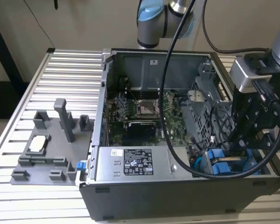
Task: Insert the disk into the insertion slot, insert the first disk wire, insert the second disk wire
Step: 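Insert the second disk wire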
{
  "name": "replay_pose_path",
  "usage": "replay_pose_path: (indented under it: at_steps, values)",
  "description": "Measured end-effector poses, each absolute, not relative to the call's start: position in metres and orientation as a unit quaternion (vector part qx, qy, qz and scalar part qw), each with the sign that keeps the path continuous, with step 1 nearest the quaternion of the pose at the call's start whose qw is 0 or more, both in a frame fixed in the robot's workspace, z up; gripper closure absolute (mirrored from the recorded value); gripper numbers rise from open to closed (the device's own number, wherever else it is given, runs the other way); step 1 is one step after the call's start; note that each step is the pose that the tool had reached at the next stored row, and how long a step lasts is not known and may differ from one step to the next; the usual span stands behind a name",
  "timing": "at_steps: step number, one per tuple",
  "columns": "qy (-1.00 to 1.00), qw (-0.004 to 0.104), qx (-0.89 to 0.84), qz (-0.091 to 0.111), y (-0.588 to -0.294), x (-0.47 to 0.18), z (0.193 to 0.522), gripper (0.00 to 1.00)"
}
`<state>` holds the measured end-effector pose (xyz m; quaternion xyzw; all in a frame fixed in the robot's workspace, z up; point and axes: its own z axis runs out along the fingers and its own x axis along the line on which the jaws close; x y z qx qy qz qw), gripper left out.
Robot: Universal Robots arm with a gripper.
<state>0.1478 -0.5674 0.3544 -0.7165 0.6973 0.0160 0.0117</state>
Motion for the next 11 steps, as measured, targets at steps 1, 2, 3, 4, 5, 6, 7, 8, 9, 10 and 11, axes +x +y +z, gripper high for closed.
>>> replay_pose_path:
  at_steps: [1,2,3,4,5,6,7,8,9,10,11]
  values:
    - [0.697,0.012,-0.716,0.016,-0.5674,0.1478,0.3565,0.76]
    - [0.697,0.012,-0.716,0.016,-0.5674,0.1479,0.3589,0.76]
    - [0.697,0.012,-0.716,0.016,-0.5674,0.1478,0.3613,0.76]
    - [0.697,0.012,-0.716,0.016,-0.5674,0.1479,0.3631,0.76]
    - [0.697,0.012,-0.716,0.016,-0.5674,0.1478,0.3639,0.76]
    - [0.697,0.012,-0.716,0.016,-0.5674,0.1478,0.3640,0.76]
    - [0.697,0.012,-0.716,0.016,-0.5674,0.1478,0.3640,0.76]
    - [0.697,0.012,-0.716,0.016,-0.5674,0.1479,0.3641,0.76]
    - [0.697,0.012,-0.716,0.016,-0.5674,0.1478,0.3641,0.76]
    - [0.697,0.012,-0.716,0.016,-0.5674,0.1479,0.3641,0.76]
    - [0.697,0.012,-0.716,0.016,-0.5674,0.1479,0.3641,0.76]
